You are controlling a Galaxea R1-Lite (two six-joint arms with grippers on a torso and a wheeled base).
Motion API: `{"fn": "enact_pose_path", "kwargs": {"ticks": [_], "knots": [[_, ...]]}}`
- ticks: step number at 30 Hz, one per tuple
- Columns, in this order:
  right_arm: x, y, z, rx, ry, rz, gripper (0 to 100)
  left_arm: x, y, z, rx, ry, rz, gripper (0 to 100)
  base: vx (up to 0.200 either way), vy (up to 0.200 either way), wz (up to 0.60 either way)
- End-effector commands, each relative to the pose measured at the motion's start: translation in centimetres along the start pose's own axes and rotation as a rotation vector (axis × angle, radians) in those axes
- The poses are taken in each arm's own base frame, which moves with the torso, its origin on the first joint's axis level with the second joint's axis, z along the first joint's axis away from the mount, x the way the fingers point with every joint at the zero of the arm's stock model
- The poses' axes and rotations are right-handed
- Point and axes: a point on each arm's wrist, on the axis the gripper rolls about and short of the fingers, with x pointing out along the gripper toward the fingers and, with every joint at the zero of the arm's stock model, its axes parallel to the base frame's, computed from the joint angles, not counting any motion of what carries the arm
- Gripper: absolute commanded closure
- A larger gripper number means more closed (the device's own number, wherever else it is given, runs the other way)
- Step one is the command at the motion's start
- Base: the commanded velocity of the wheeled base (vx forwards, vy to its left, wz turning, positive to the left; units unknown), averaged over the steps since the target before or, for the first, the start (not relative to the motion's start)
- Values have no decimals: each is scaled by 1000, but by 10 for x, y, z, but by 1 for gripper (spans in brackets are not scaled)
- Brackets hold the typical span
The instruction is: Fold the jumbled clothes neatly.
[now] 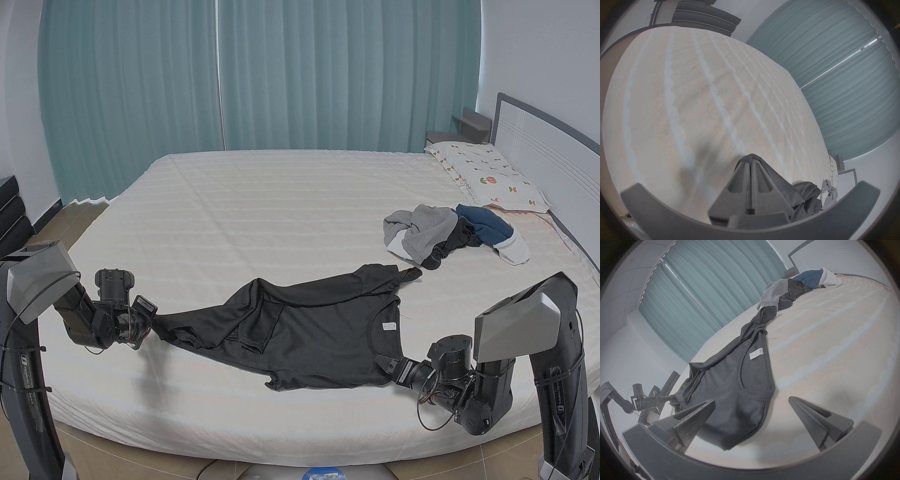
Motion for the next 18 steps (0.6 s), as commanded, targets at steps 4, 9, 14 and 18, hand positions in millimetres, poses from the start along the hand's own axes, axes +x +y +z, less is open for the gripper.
{"fn": "enact_pose_path", "kwargs": {"ticks": [4, 9, 14, 18], "knots": [[20, -5, -9, -1, 8, -6, 100, -2, 2, -2, 18, 6, 4, 100, 0, 0, 0], [16, -6, -4, 6, -11, -24, 100, -3, 8, -7, 79, 24, 29, 100, 0, 0, 0], [-17, -7, 14, 25, -33, -60, 100, -8, 15, -17, 164, 59, 57, 100, 0, 0, 0], [-45, -12, 27, 43, -27, -69, 100, -23, 20, -21, 279, 85, 80, 100, 0, 0, 0]]}}
